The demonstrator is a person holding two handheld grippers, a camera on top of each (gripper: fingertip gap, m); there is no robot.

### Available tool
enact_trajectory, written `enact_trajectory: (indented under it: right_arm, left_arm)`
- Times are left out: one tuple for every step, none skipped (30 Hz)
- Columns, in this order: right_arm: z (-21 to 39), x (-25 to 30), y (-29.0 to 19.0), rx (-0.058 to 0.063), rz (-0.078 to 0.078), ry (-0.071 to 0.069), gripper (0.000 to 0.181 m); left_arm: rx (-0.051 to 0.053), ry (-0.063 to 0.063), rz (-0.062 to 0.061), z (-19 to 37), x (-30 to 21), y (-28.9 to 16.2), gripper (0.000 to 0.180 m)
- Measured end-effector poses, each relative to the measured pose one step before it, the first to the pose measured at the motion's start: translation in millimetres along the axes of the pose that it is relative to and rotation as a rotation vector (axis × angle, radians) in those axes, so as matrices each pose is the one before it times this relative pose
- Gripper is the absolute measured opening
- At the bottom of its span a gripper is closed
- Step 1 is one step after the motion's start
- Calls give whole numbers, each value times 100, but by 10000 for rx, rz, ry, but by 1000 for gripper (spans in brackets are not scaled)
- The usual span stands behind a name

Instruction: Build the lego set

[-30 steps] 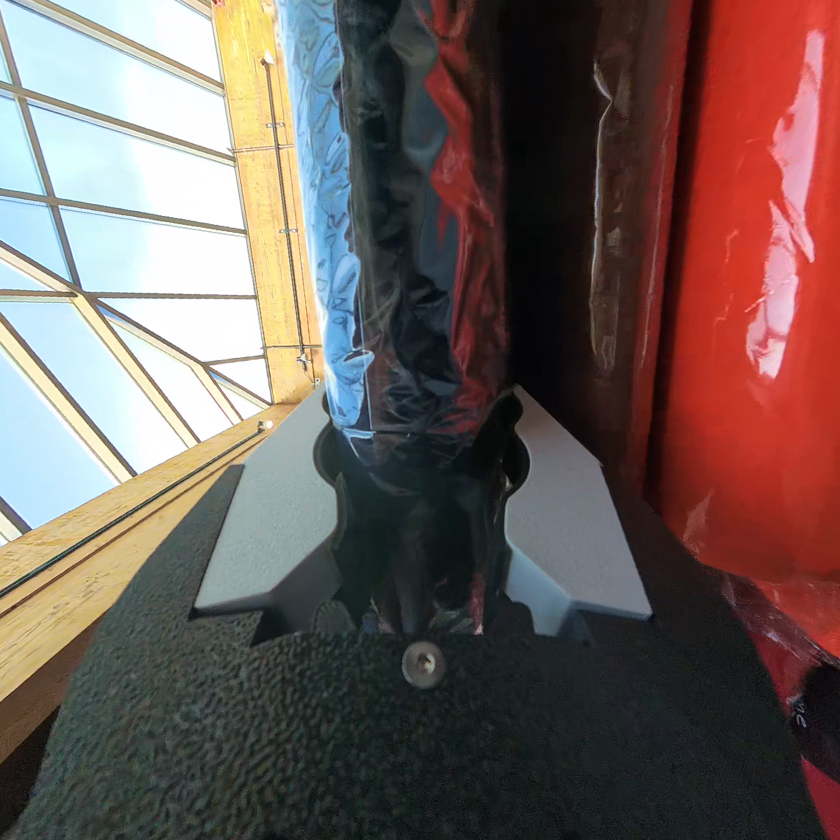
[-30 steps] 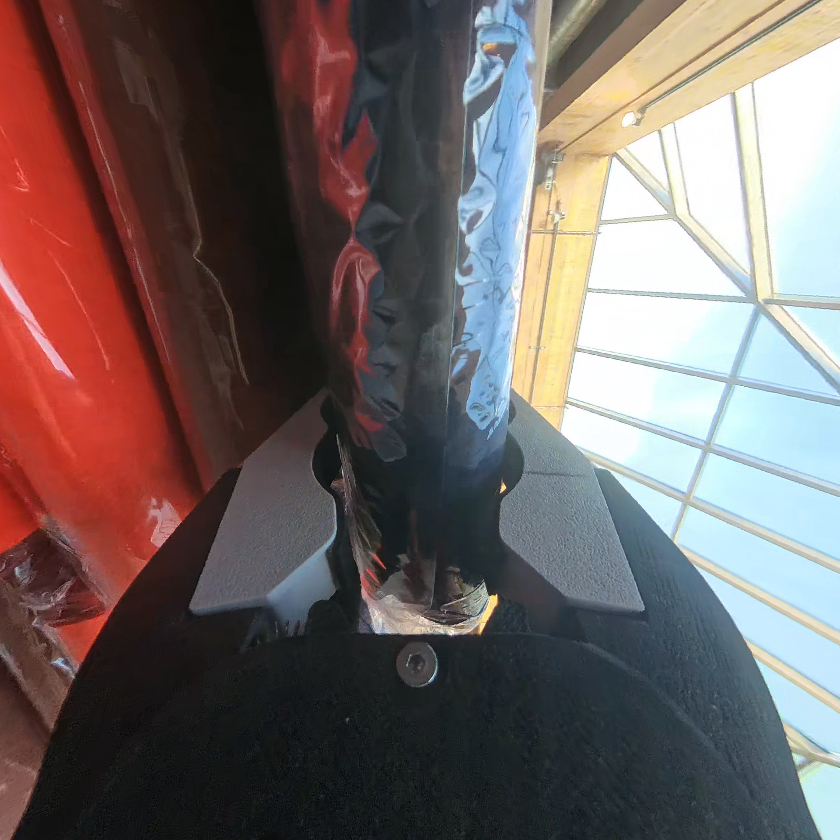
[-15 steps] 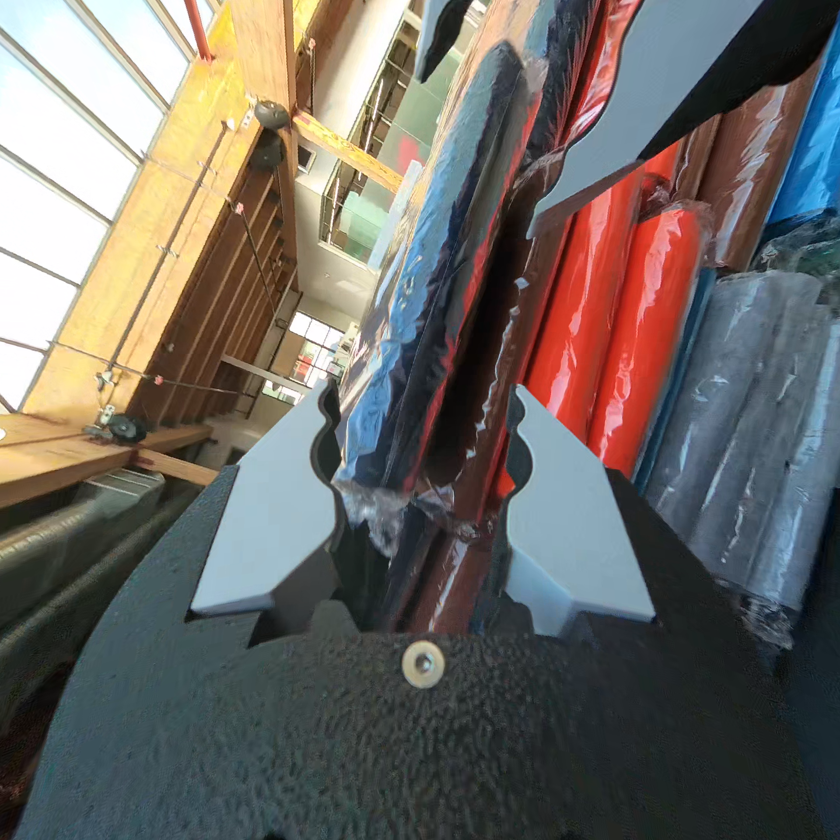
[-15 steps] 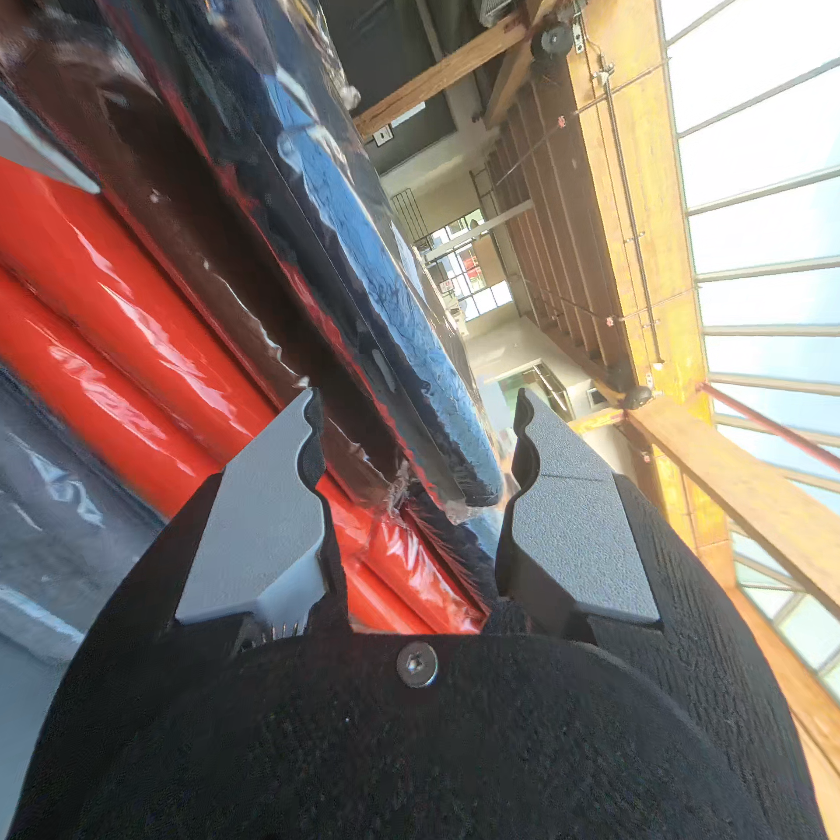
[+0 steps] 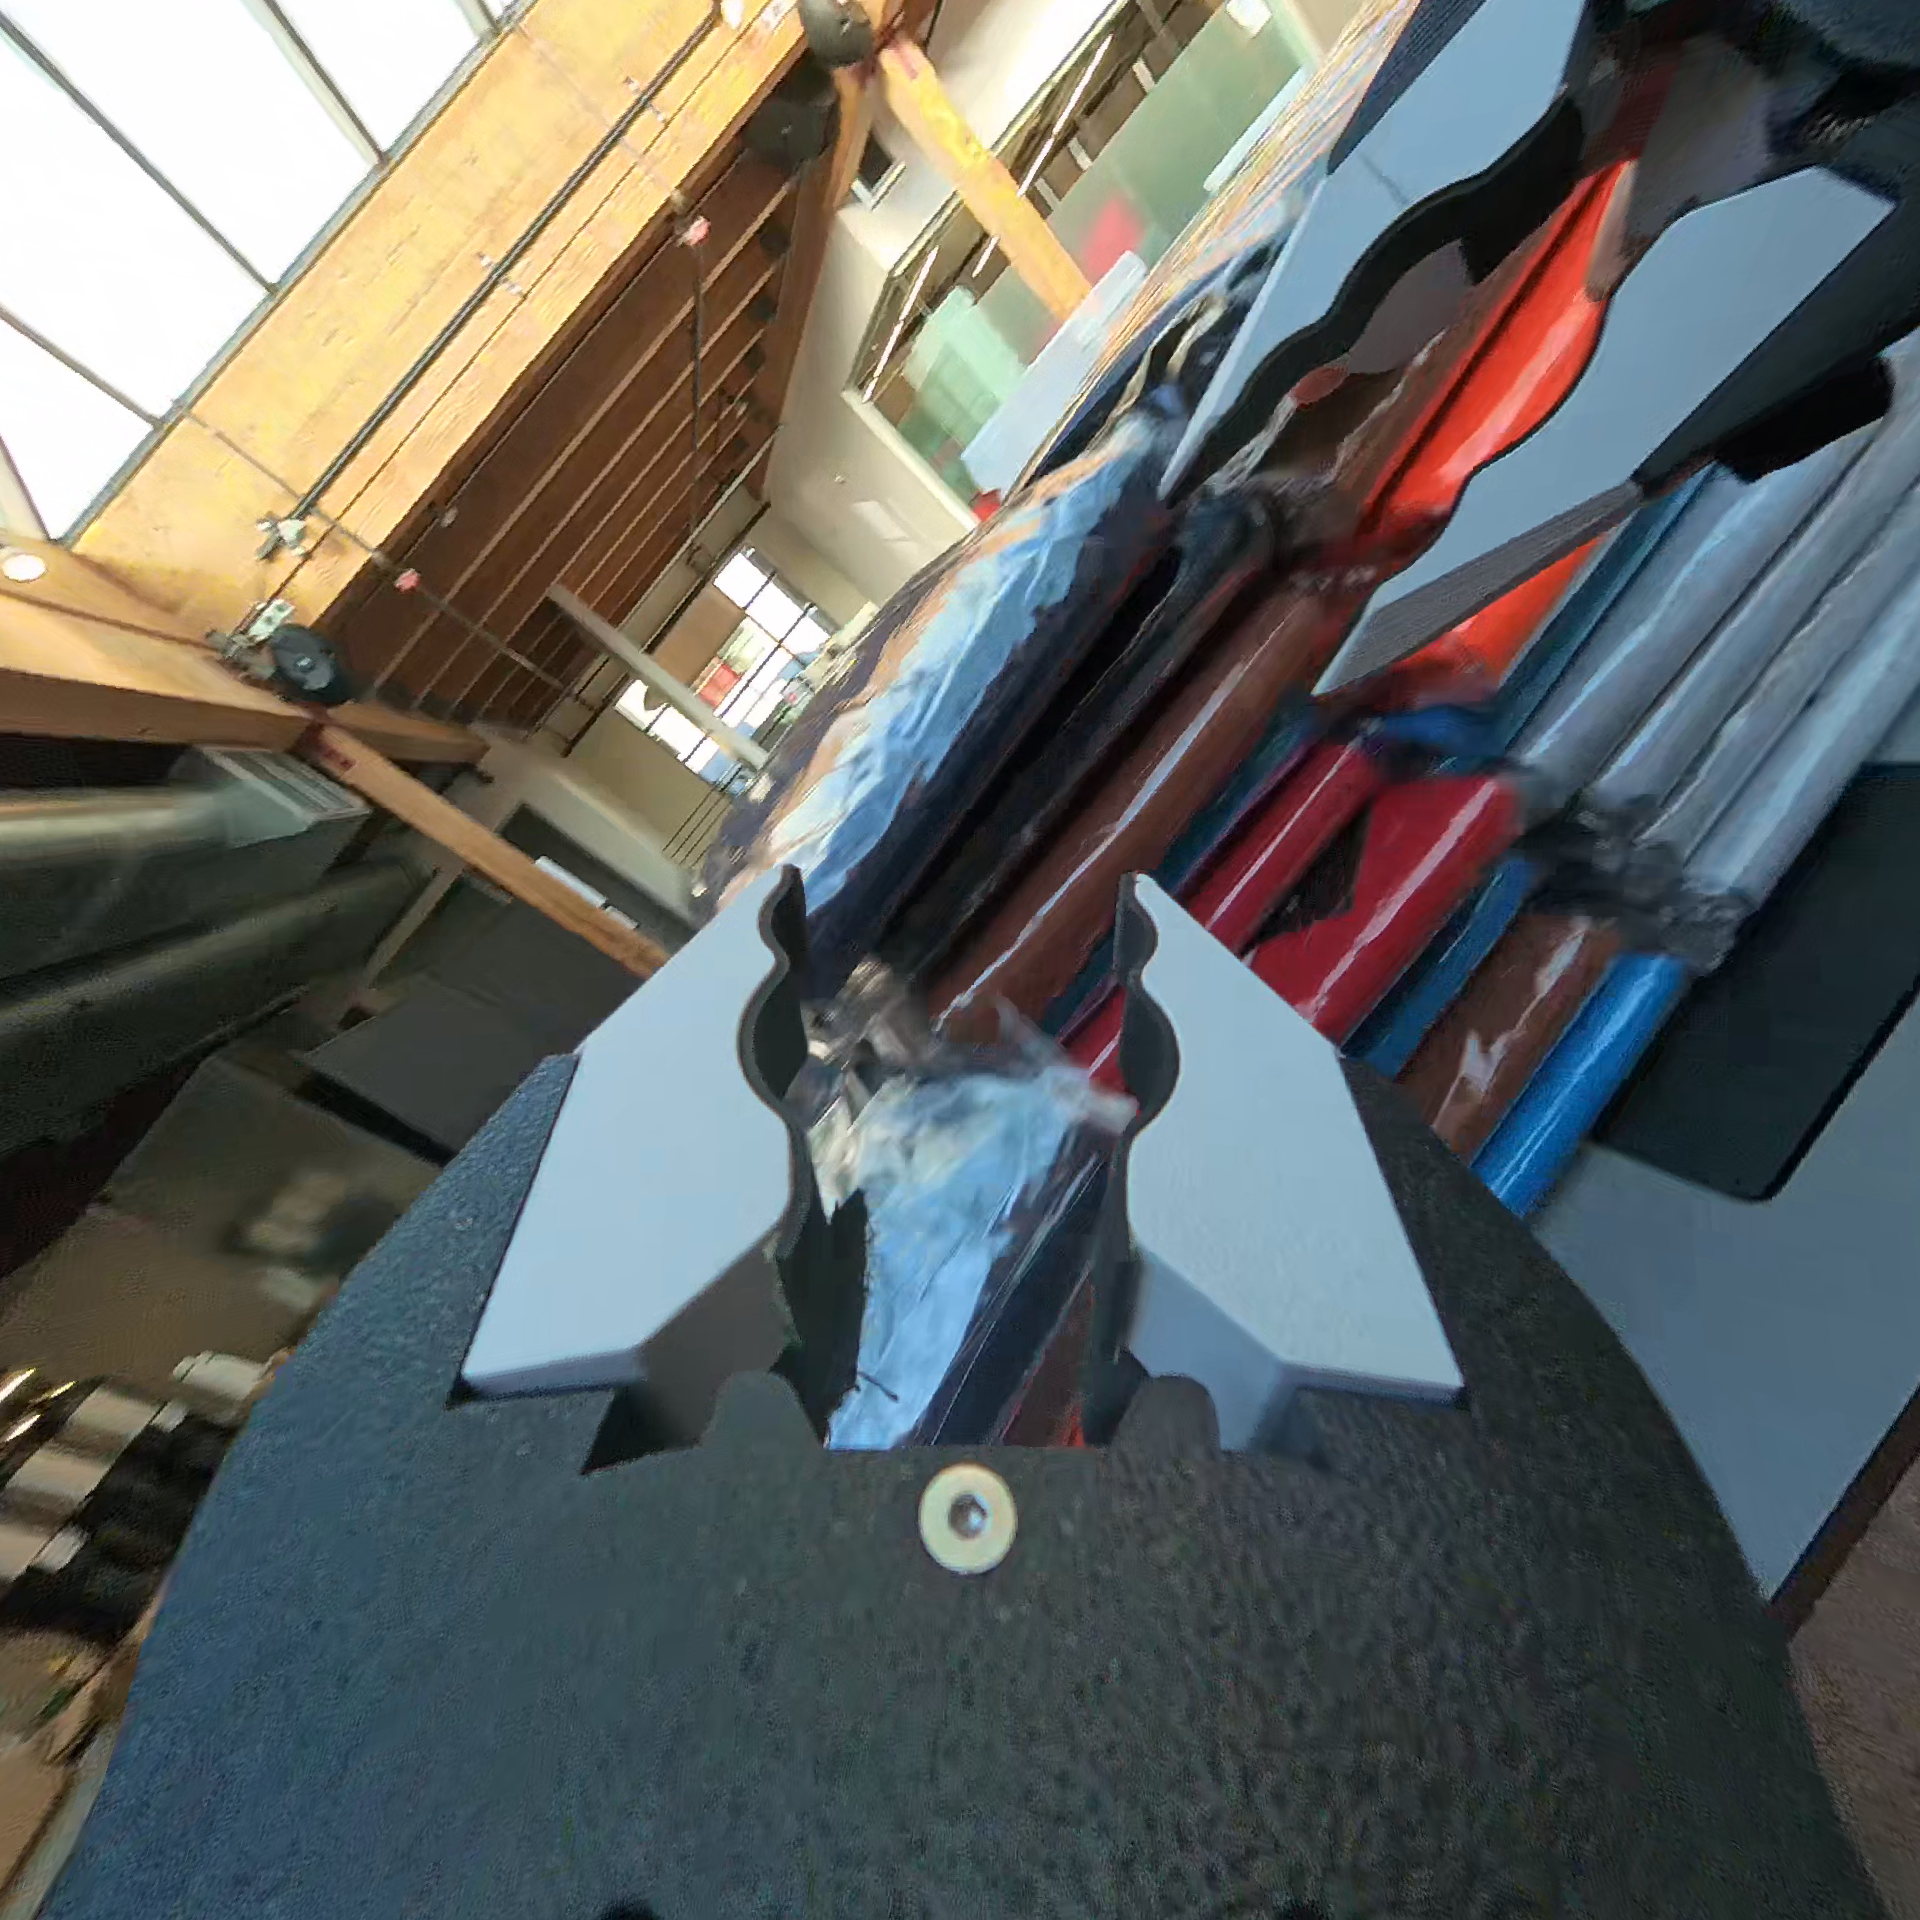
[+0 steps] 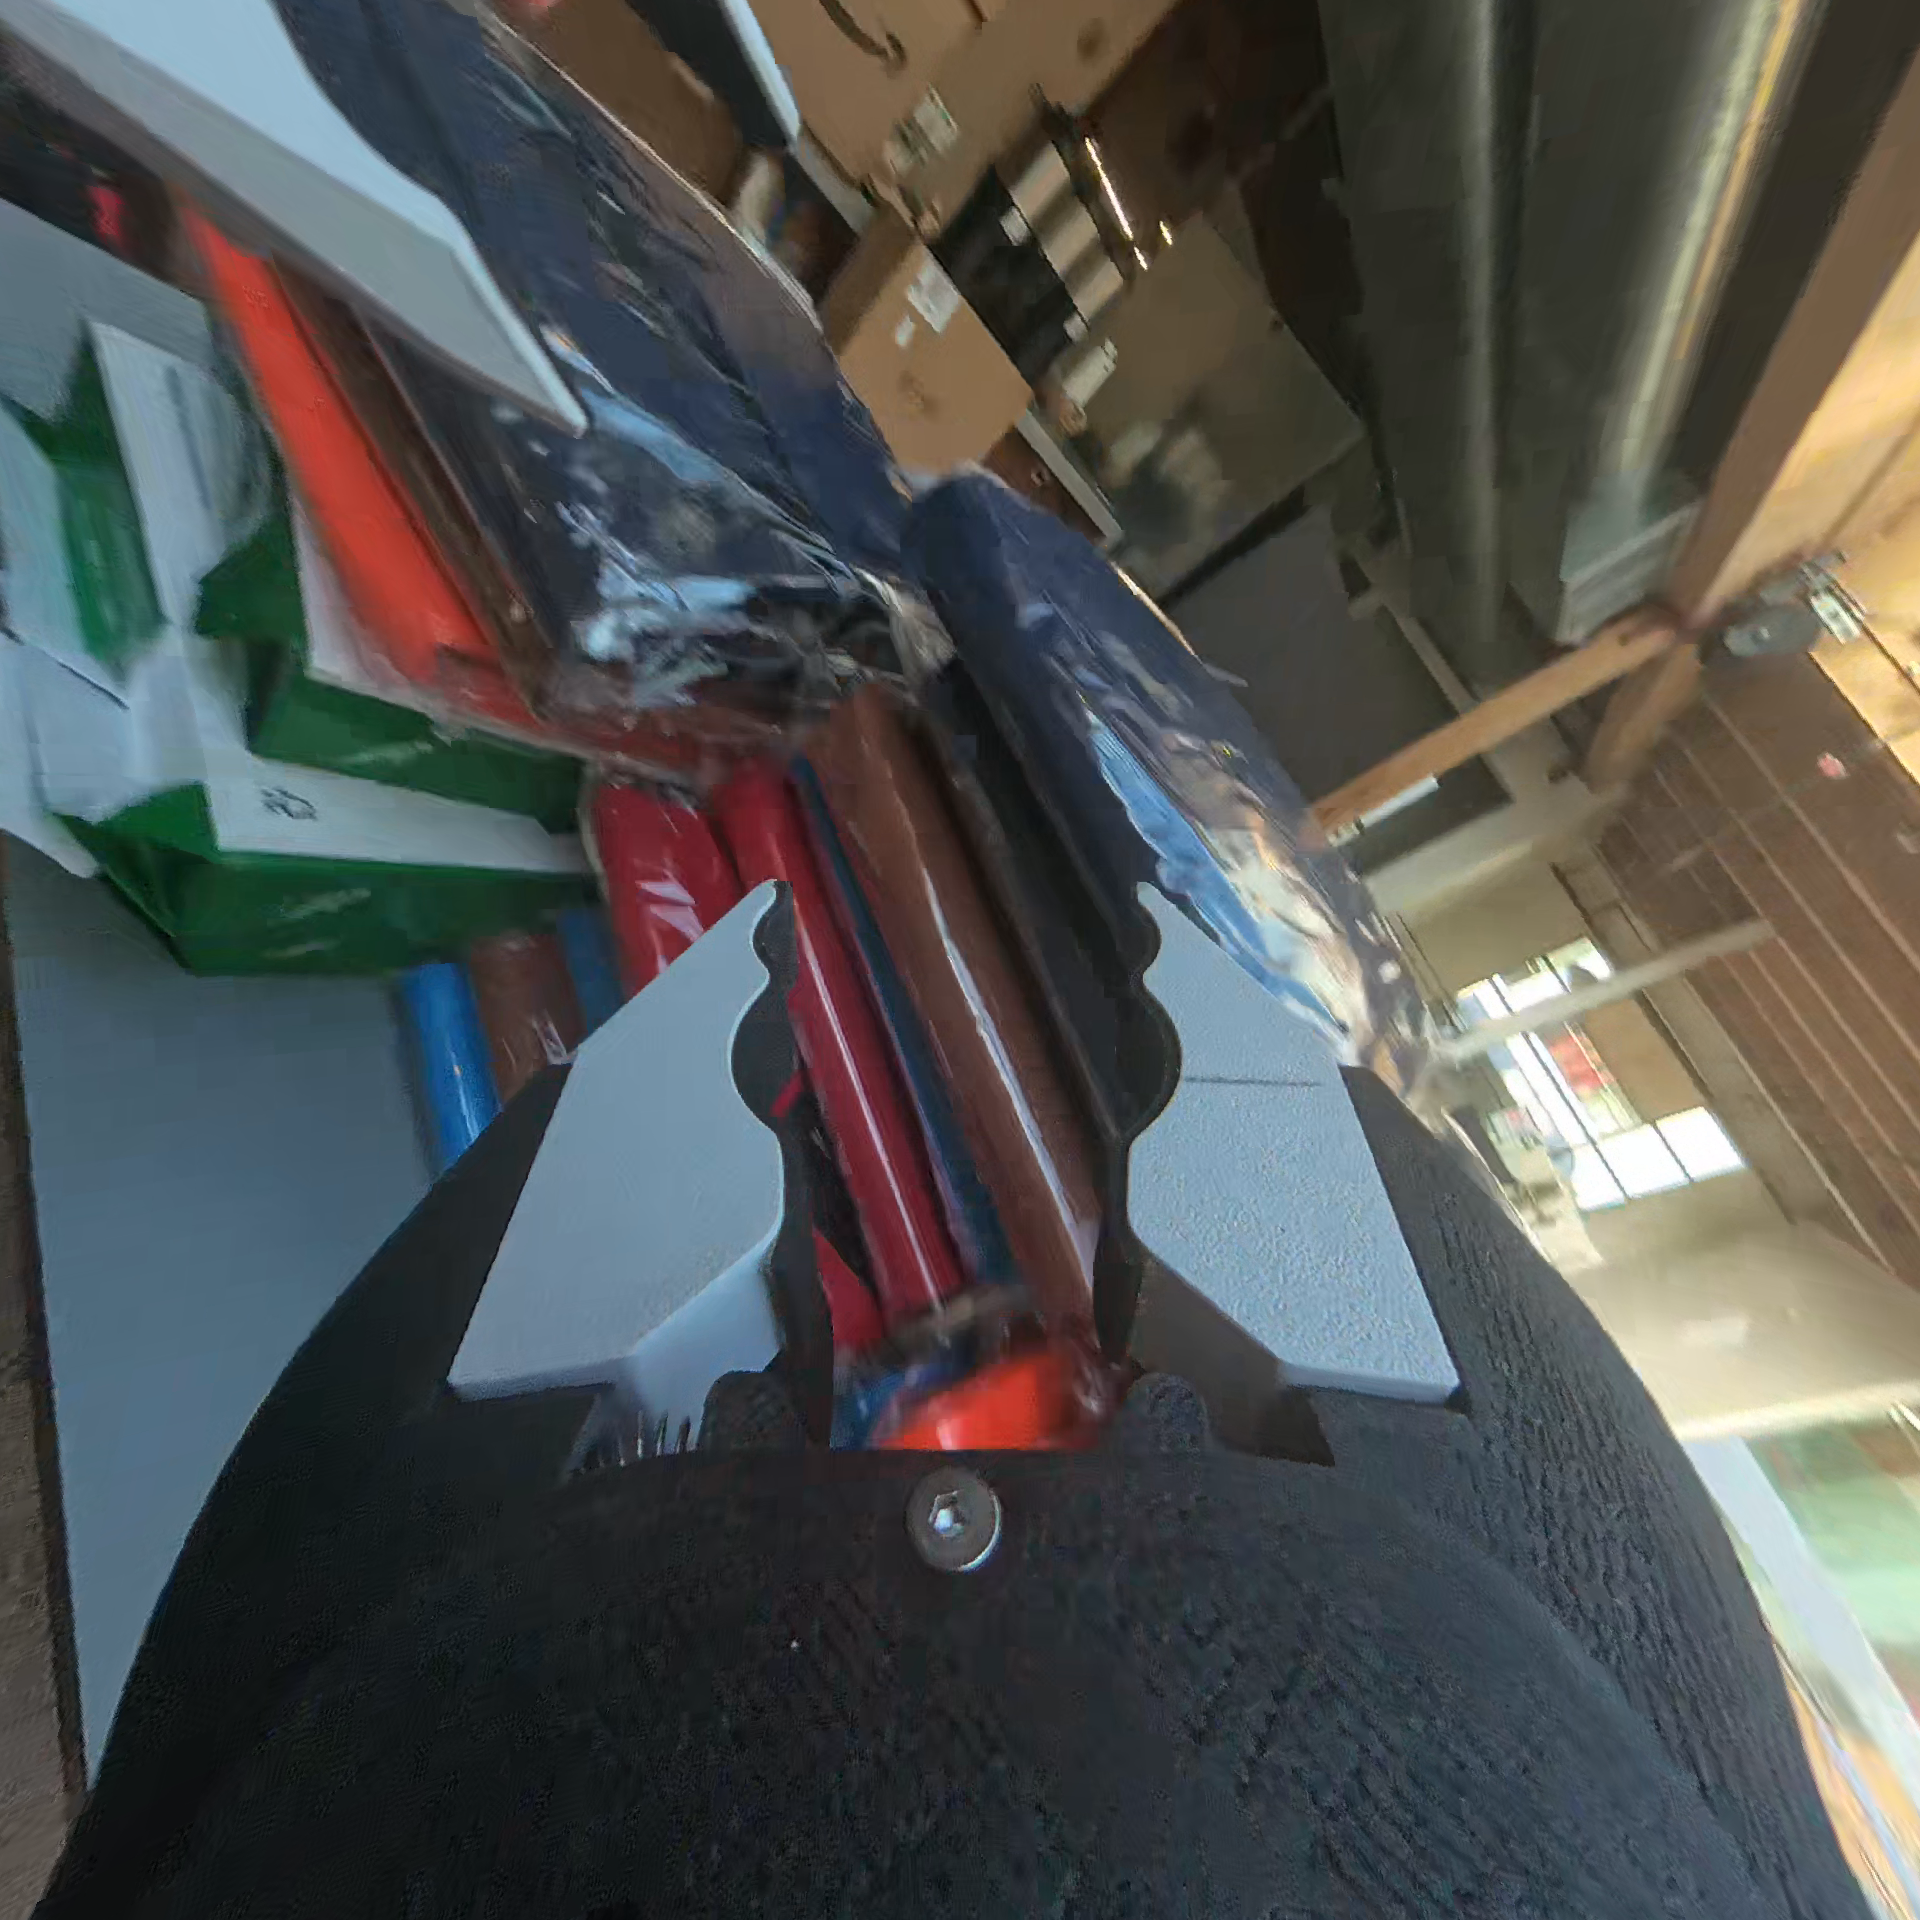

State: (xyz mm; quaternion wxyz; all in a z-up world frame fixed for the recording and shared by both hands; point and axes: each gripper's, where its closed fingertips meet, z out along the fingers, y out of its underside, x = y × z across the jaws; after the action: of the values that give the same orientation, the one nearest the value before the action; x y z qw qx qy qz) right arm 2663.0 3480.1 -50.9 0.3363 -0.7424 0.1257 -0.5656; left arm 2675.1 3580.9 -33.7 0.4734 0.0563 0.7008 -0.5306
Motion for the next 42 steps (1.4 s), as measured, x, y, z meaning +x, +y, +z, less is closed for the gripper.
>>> enact_trajectory:
  right_arm:
    - [1401, -1473, -1321, 318, -149, -297, 60]
    - [1451, -1364, -1189, 248, -138, -243, 61]
    - [1345, -1170, -1094, 248, -135, -169, 61]
    - [1348, -1009, -1009, 249, -116, -86, 60]
    - [1328, -951, -925, 235, -124, -73, 60]
    - [1193, -927, -742, 205, -155, -74, 60]
    - [1151, -907, -528, 113, -183, -64, 60]
    - [1139, -865, -262, -1, -211, -60, 61]
    - [1197, -840, -137, -48, -235, -59, 64]
    - [1204, -739, -116, -78, -234, -27, 66]
    - [1019, -653, 89, -112, -211, 15, 68]
    - [933, -629, 131, -153, -158, 0, 69]
    - [882, -521, 26, -138, -113, 13, 69]
    - [882, -365, -146, -36, -79, 55, 69]
    - [647, -343, -34, -19, -77, 40, 69]
    - [549, -270, 54, -71, -95, 34, 69]
    - [528, -94, 35, -77, -102, 118, 69]
    - [515, 44, -40, -83, -147, 176, 69]
    - [306, 158, 17, -60, -186, 206, 69]
    - [289, 188, -119, -4, -140, 190, 68]
    - [192, 136, -95, 15, -54, 88, 67]
    - [217, -74, -21, -10, 17, -79, 66]
    - [307, -130, 187, -103, 36, -139, 66]
    - [359, 39, 344, -200, -34, -37, 66]
    - [285, 191, 385, -211, -165, 69, 66]
    - [328, 264, 298, -171, -237, 132, 66]
    - [336, 225, 336, -215, -263, 103, 66]
    - [305, 99, 304, -225, -292, 27, 66]
    - [150, 82, -52, -24, -214, 31, 64]
    - [26, 289, -262, 78, -62, 142, 61]
    - [-85, 357, -266, 75, -16, 148, 58]
    - [-138, 278, -306, 126, -19, 57, 56]
    - [-207, 247, -462, 252, 10, 7, 54]
    - [-271, 257, -571, 307, -47, 18, 53]
    - [-305, 207, -553, 259, -185, 11, 52]
    - [-292, 161, -518, 245, -204, -11, 51]
    - [-284, 99, -435, 207, -138, -61, 50]
    - [-285, 91, -370, 182, -42, -77, 50]
    - [-210, 136, -291, 163, 102, -51, 51]
    - [-89, 121, -165, 138, 197, -28, 52]
    - [-15, 76, -68, 157, 215, -18, 54]
    - [-17, 59, -5, 171, 196, 21, 56]
  left_arm:
    - [-282, -406, 283, -1607, -1262, 1600, 59]
    - [-327, -460, 283, -1371, -1251, 1633, 58]
    - [-450, -468, 187, -1069, -1254, 1802, 56]
    - [-479, -238, 142, -714, -870, 1900, 57]
    - [-522, -61, 93, -391, -519, 2018, 60]
    - [-586, 66, 125, -111, -183, 2130, 68]
    - [-594, 92, 154, 112, -33, 2102, 77]
    - [-506, -1, 120, 306, -96, 1889, 84]
    - [-272, -7, 100, 443, -32, 1477, 89]
    - [-169, 64, 115, 530, 131, 1196, 89]
    - [-181, -134, 146, 582, -140, 1159, 82]
    - [-71, -189, 105, 512, -237, 792, 82]
    - [253, 163, -155, 250, 213, 115, 78]
    - [224, -8, -243, 134, -42, -52, 76]
    - [155, -51, -13, 40, -30, -40, 74]
    - [59, -63, 300, -40, 47, -21, 74]
    - [4, -18, 476, 2, 172, -35, 73]
    - [109, -85, 632, -43, 152, -223, 72]
    - [208, -213, 728, -104, 5, -372, 70]
    - [152, -183, 637, -80, 36, -324, 66]
    - [70, -108, 528, -59, 107, -191, 64]
    - [4, -28, 347, -17, 149, -59, 64]
    - [-51, 74, 46, 37, 163, 31, 64]
    - [-73, -27, -69, 82, -56, 72, 71]
    - [-108, 50, -68, 139, 19, 150, 75]
    - [5, 299, -93, 100, 380, -21, 78]
    - [157, 284, -226, 58, 304, -289, 83]
    - [207, 325, -335, 16, 326, -429, 88]
    - [257, 305, -336, 14, 274, -504, 96]
    - [96, 16, -180, 72, -147, -242, 100]
    - [-120, -226, 197, 113, -460, 134, 100]
    - [-293, -371, 477, 151, -653, 467, 98]
    - [-450, -296, 543, 171, -609, 734, 97]
    - [-463, -349, 468, 194, -794, 794, 95]
    - [-366, -370, 470, 158, -858, 757, 93]
    - [-215, -377, 475, 96, -855, 645, 88]
    - [-138, 86, 382, 116, -141, 587, 89]
    - [-122, 188, 133, 203, 67, 487, 87]
    - [35, 435, 148, 15, 513, 171, 68]
    - [46, -140, 151, -33, -272, 17, 66]
    - [-112, -196, 207, -58, -290, 132, 62]
    - [-83, -56, 103, -96, -109, 101, 60]
